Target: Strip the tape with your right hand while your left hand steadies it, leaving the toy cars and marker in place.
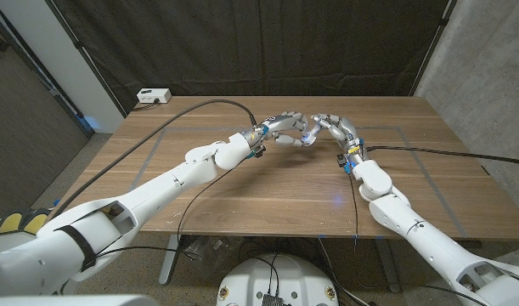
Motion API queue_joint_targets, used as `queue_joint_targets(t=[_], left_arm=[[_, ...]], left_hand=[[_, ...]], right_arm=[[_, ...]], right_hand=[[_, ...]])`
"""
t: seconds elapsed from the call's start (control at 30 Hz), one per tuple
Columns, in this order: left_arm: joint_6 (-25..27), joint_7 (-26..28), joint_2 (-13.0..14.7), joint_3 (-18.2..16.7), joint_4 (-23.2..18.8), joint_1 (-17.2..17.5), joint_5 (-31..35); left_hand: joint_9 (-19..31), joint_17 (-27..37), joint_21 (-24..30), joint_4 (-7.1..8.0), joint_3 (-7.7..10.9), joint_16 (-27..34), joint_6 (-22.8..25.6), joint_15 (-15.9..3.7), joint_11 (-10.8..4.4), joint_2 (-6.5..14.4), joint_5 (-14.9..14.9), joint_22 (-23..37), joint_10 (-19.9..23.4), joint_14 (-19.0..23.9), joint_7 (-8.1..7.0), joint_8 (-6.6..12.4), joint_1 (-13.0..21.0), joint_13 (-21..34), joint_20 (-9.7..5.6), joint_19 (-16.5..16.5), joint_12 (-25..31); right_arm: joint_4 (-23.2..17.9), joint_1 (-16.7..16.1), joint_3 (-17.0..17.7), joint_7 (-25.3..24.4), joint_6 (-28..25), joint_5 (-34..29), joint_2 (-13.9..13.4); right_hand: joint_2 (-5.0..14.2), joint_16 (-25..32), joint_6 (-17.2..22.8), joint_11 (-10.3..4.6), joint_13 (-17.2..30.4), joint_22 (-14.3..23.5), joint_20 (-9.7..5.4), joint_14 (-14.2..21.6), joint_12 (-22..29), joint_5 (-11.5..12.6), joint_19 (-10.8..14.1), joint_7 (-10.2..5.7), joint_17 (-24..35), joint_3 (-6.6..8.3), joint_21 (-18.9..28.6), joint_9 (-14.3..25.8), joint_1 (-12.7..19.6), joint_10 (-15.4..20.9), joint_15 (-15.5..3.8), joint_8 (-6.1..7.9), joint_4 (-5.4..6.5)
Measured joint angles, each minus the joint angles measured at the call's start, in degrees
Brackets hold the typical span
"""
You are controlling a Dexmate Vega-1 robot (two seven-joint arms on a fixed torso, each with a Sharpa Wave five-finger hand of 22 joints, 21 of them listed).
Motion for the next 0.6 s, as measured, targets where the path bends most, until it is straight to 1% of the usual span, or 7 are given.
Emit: queue_joint_targets(t=[0.1, 0.17, 0.23, 0.3, 0.4, 0.53, 0.6], left_arm=[[0.0, 0.0, 0.17, 0.04, -0.29, 0.1, 0.3], [0.0, 0.0, 0.27, 0.04, -0.49, 0.17, 0.3], [0.14, -0.01, 0.41, 0.04, -0.73, 0.28, 0.67], [0.14, -0.01, 0.54, 0.04, -0.92, 0.4, 0.67], [0.42, -0.33, 0.73, 0.02, -1.16, 0.56, 0.75], [0.66, -0.75, 0.92, 0.01, -1.34, 0.74, 0.77], [0.69, -0.88, 0.98, 0.01, -1.4, 0.83, 0.77]], left_hand=[[0.0, 0.0, 0.0, 0.0, 0.0, 0.0, 0.0, 0.0, 0.0, 0.0, 0.0, 0.0, 0.0, 0.0, 0.0, 0.07, 0.0, -0.2, 0.0, 0.0, 0.0], [0.01, -0.05, 0.0, 0.0, 0.0, 0.0, 0.0, 0.0, 0.0, 0.0, 0.0, 0.0, 0.0, 0.0, 0.0, 0.09, 0.0, -0.28, 0.0, 0.0, 0.0], [0.01, -0.09, 0.0, 0.06, -0.06, 0.0, 0.0, 0.0, 0.0, 0.0, -0.01, 0.0, 0.0, 0.0, 0.0, 0.09, 0.0, -0.28, 0.0, 0.0, 0.0], [0.03, -0.01, 0.0, 0.31, -0.31, 0.0, 0.0, 0.0, 0.0, 0.0, -0.01, 0.0, 0.0, 0.0, 0.0, 0.09, 0.0, -0.4, 0.0, 0.0, 0.0], [0.07, 0.01, 0.0, 0.31, -0.31, 0.0, 0.0, 0.0, 0.0, 0.0, -0.01, -0.14, 0.0, 0.0, 0.0, 0.09, 0.0, -0.49, 0.0, 0.0, 0.0], [0.53, 0.0, 0.0, 0.31, -0.31, 0.0, 0.0, 0.0, 0.22, 0.0, -0.02, -0.28, 0.22, 0.0, 0.0, 0.09, 0.0, -0.54, 0.0, 0.0, 0.0], [0.52, 0.01, 0.0, 0.06, -0.55, 0.0, 0.04, 0.0, 0.41, 0.0, -0.02, -0.28, 0.41, 0.0, 0.05, 0.09, 0.0, -0.8, 0.0, 0.0, 0.0]], right_arm=[[-0.15, -0.23, 0.09, -0.53, 0.25, -0.26, 0.22], [-0.15, -0.23, 0.09, -0.9, 0.57, -0.41, 0.22], [-0.2, -0.48, 0.25, -1.13, 0.76, -0.45, 0.6], [-0.2, -0.48, 0.25, -1.27, 1.01, -0.48, 0.6], [-0.2, -0.66, 0.4, -1.4, 1.47, -0.5, 0.97], [-0.02, -0.79, 0.56, -1.59, 2.1, -0.5, 1.36], [0.2, -0.86, 0.65, -1.7, 2.55, -0.46, 1.61]], right_hand=[[-0.08, 0.43, 0.12, -0.1, 1.09, 0.27, 0.11, -0.02, 0.54, 0.0, -0.38, 0.12, 1.19, 0.0, 0.45, 0.52, 0.52, 0.26, 0.02, 0.35, 0.0], [0.06, 0.43, 0.2, -0.48, 1.57, 0.27, 0.03, -0.24, 0.85, 0.0, -0.79, 0.21, 1.77, 0.17, 0.73, 0.85, 0.68, 0.05, 0.23, 0.4, 0.17], [0.02, 0.43, 0.2, -0.49, 1.99, 0.42, 0.18, -0.33, 1.07, 0.0, -0.99, 0.2, 2.23, 0.2, 0.88, 1.14, 0.79, 0.06, 0.31, 0.41, 0.57], [-0.09, 0.43, 0.19, -0.99, 2.7, 0.53, 0.02, -0.55, 1.46, -0.01, -1.58, 0.21, 2.69, 0.15, 0.88, 1.37, 0.97, -0.06, 0.1, 0.4, 0.8], [-0.09, 0.43, 0.15, -0.72, 3.37, 0.53, 0.11, -0.95, 1.73, -0.01, -1.68, 0.19, 3.55, 0.0, 1.33, 1.68, 0.97, -0.65, 0.3, 0.62, 1.14], [-0.08, 0.43, -0.15, -0.76, 3.99, 0.79, 0.04, -1.44, 1.73, -0.01, -2.2, 0.08, 4.33, -0.02, 1.68, 2.16, 0.96, -0.89, 0.24, 0.84, 1.45], [-0.08, 0.43, -0.16, -0.76, 4.0, 0.79, 0.04, -1.56, 1.73, -0.01, -2.2, 0.08, 4.75, 0.08, 1.89, 2.18, 0.95, -0.89, 0.31, 0.85, 1.69]])
